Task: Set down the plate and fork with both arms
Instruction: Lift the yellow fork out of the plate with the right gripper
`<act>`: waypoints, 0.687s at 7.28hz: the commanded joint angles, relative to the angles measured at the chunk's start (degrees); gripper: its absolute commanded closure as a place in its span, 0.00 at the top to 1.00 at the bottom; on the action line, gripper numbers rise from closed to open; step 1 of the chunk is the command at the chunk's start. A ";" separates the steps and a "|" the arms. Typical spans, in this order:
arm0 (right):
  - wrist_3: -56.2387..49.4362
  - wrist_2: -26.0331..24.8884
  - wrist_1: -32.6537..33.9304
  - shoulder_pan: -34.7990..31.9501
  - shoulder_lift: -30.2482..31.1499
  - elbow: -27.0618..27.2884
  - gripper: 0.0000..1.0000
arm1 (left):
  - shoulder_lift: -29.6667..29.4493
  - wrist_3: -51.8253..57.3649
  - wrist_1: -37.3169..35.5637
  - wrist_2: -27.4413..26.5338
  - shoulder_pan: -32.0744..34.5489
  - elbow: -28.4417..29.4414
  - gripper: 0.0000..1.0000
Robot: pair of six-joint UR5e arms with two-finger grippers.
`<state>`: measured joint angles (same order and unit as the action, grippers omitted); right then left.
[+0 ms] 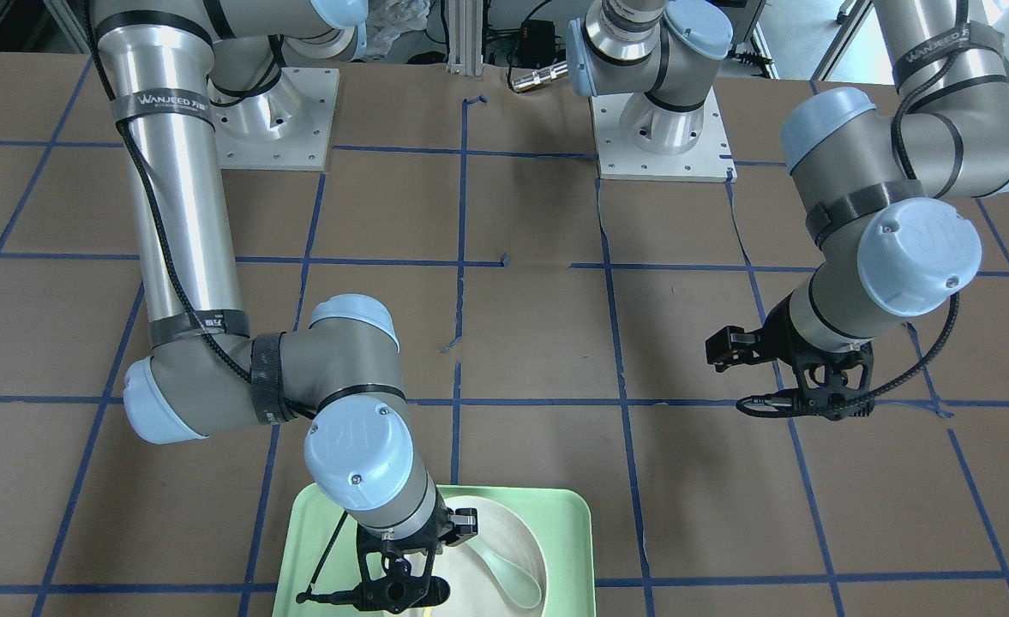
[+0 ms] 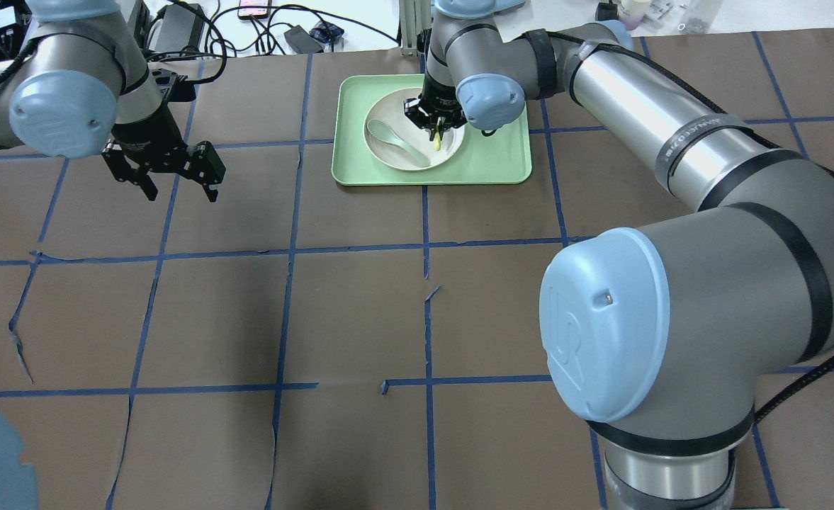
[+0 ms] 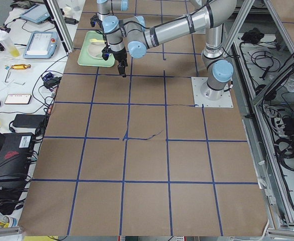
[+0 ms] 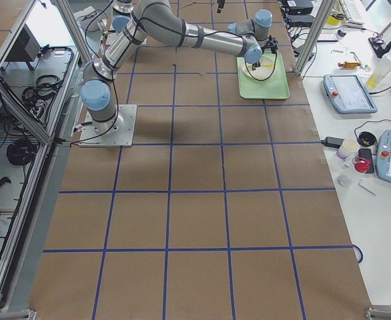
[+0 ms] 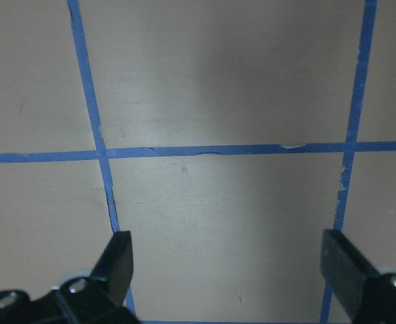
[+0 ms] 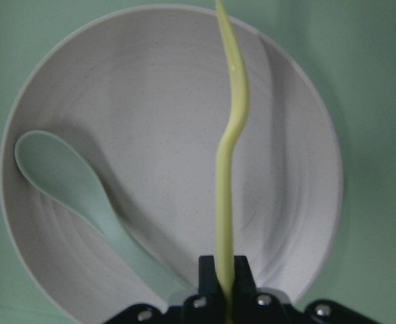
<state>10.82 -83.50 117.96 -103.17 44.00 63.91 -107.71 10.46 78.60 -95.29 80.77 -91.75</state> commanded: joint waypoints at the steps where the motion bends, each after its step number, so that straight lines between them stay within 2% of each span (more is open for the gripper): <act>1: -0.45 0.35 -0.53 1.12 2.22 -0.10 0.00 | -0.21 0.00 -0.03 0.10 0.00 -0.09 1.00; 2: -0.97 3.40 -0.71 2.87 3.19 0.51 0.00 | -0.48 -0.26 -0.03 0.10 0.00 -0.35 1.00; 3: -5.76 9.09 -6.02 6.63 4.15 0.78 0.00 | -0.31 -0.44 -0.12 0.10 0.00 -0.53 1.00; 5: -14.05 11.94 -7.48 10.18 3.99 3.48 0.00 | 0.05 -0.79 -0.38 0.10 0.00 -0.53 1.00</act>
<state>0.86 -74.04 111.39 -94.99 48.01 65.53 -107.87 9.85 78.39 -95.19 80.77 -92.25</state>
